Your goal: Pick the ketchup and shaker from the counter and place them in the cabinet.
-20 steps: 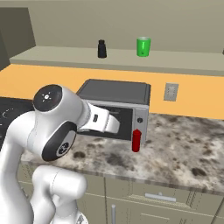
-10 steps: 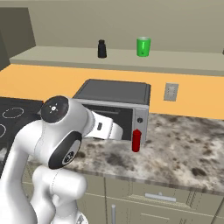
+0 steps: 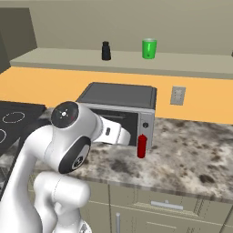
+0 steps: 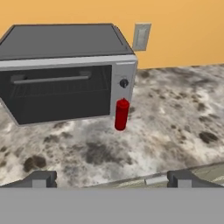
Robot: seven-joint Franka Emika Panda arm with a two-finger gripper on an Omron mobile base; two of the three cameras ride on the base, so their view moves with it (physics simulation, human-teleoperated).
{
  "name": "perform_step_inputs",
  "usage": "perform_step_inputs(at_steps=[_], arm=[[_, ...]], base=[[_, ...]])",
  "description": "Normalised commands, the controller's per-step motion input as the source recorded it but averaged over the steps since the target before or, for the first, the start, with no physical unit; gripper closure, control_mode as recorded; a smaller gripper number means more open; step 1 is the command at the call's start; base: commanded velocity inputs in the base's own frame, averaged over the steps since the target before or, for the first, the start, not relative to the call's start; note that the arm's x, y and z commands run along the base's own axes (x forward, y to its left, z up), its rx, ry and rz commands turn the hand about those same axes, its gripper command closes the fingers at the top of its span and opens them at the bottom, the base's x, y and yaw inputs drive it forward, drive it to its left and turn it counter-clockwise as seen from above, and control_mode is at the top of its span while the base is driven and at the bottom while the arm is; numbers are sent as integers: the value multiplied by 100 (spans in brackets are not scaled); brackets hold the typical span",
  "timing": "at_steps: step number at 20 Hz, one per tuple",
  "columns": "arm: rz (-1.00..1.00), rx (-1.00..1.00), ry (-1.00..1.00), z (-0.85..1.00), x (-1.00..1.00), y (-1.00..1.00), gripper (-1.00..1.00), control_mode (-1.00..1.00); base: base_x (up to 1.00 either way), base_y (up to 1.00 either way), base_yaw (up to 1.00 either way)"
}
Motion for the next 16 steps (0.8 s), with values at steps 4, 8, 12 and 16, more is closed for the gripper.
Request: perform_step_inputs(at_steps=[4, 8, 12, 16], arm=[[0, 0, 1, -25, 21, -3, -100, -100], [0, 0, 1, -28, 11, -15, -100, -100], [0, 0, 1, -26, 7, -12, -100, -100], [0, 0, 0, -10, 19, -1, -100, -100]], base=[[0, 0, 0], [0, 0, 0], [0, 0, 0], [0, 0, 0]])
